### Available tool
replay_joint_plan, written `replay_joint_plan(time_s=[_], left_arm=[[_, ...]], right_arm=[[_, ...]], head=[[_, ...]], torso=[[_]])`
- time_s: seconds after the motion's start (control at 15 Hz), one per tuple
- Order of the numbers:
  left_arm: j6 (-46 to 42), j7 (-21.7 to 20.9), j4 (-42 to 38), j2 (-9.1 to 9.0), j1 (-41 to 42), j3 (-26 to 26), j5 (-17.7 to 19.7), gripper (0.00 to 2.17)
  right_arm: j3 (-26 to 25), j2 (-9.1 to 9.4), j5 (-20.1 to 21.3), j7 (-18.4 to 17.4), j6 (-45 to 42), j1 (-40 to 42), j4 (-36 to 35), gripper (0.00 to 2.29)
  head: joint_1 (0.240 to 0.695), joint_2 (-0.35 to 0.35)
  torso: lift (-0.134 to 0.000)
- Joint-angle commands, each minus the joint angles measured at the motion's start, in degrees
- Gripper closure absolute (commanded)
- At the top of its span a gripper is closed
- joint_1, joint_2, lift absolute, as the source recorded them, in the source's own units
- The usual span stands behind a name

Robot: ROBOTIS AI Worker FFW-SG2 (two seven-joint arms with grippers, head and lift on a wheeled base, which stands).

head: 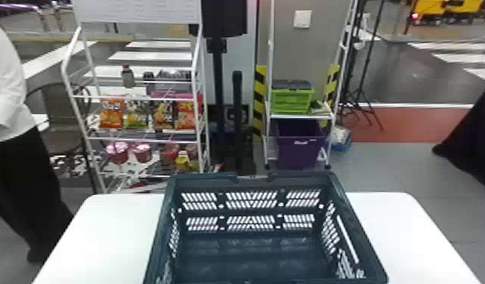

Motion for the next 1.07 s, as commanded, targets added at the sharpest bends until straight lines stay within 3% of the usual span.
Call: replay_joint_plan(time_s=[0.0,0.2,0.4,1.0], left_arm=[[-2.09,0.93,1.06,0.01,-0.1,-0.76,-0.32,2.15],[-7.54,2.78,2.56,0.01,0.51,-1.55,-0.85,2.15],[-8.77,6.82,2.91,0.36,0.78,-3.49,-5.16,2.15],[-7.89,8.14,2.64,1.77,0.6,-5.51,-5.51,2.15]], right_arm=[[0.0,-0.25,0.0,0.0,0.9,0.13,-0.45,1.73],[0.0,-0.6,0.26,0.0,2.31,-0.75,0.17,1.73],[0.18,-0.6,0.44,0.0,2.31,-0.92,-0.19,1.73],[0.26,-0.77,0.44,0.0,2.31,-0.31,-0.63,1.73]], head=[[0.499,0.0],[0.499,0.0],[0.499,0.0],[0.499,0.0]], torso=[[0.0],[0.0],[0.0],[0.0]])
